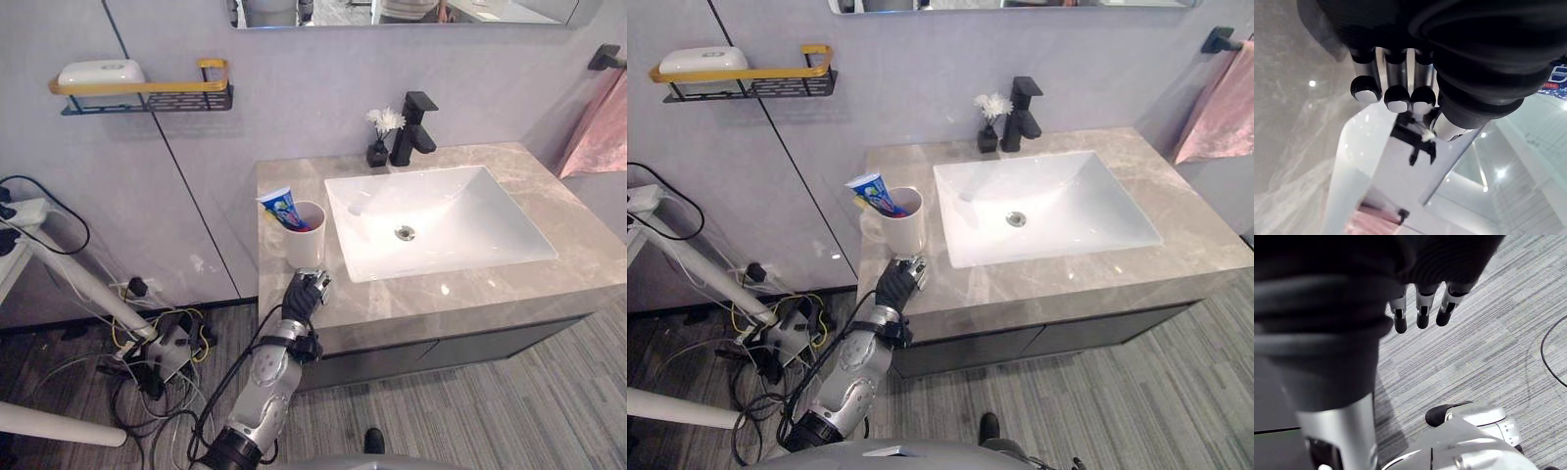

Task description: Organize washtable

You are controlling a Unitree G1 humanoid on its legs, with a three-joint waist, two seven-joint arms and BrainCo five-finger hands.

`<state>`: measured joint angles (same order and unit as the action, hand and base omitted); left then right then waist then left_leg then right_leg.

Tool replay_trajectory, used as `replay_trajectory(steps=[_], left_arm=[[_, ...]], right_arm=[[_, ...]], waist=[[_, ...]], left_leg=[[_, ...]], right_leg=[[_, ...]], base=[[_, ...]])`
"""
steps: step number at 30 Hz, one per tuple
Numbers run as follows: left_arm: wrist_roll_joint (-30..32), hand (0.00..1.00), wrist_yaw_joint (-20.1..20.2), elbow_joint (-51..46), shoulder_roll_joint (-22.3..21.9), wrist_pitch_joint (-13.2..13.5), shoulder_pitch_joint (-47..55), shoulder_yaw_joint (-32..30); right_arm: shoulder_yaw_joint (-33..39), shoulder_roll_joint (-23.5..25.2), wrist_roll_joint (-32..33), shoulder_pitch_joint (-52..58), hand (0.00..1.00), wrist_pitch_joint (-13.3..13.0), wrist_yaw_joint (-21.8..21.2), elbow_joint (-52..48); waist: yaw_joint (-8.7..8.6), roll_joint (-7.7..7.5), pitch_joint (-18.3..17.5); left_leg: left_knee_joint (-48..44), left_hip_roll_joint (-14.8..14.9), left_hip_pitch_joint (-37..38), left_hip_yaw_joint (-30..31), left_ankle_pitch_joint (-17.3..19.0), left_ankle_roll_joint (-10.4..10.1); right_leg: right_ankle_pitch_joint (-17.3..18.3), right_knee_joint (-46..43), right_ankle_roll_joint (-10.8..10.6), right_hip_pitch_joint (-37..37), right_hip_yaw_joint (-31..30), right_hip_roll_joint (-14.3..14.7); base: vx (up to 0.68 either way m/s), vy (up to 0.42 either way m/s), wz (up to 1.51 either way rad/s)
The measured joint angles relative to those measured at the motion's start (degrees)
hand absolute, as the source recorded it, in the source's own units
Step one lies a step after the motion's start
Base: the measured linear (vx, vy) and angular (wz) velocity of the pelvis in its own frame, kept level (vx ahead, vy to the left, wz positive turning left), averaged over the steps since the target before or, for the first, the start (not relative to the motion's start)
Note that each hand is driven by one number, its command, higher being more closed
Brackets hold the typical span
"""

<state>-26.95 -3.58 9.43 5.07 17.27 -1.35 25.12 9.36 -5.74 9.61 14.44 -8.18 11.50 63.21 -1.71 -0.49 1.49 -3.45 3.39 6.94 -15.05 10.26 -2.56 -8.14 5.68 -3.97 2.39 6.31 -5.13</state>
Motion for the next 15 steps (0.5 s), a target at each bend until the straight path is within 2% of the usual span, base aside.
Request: replay_trajectory(steps=[4,10,15], left_arm=[[1.54,1.00,-0.98,1.90,-0.11,0.00,-1.03,-0.63],[3.07,1.00,-3.29,3.87,-0.30,0.02,-3.23,-1.26],[4.99,1.00,-5.67,4.34,-0.53,-0.06,-4.84,-4.86]], right_arm=[[-0.01,0.01,-0.02,-0.34,0.00,0.00,0.01,-0.04],[0.00,0.04,-0.04,-0.34,0.00,0.01,0.07,-0.03],[0.04,0.04,-0.04,-0.38,0.00,0.01,0.37,-0.04]], waist=[[-0.88,-0.01,0.01],[-0.97,-0.04,0.03],[-1.26,-0.05,0.04]], left_leg=[[0.03,0.01,0.34,-0.05,0.00,0.00],[0.37,0.05,0.32,-0.51,0.02,-0.03],[0.42,0.20,0.56,-0.94,0.00,-0.09]], right_leg=[[0.00,0.01,0.00,-0.35,-0.04,0.03],[0.02,0.02,0.02,-0.34,-0.48,0.18],[0.01,0.01,0.03,0.19,-0.88,0.48]], base=[[-0.01,0.000,-0.01],[-0.01,0.000,-0.03],[0.03,-0.003,-0.05]])
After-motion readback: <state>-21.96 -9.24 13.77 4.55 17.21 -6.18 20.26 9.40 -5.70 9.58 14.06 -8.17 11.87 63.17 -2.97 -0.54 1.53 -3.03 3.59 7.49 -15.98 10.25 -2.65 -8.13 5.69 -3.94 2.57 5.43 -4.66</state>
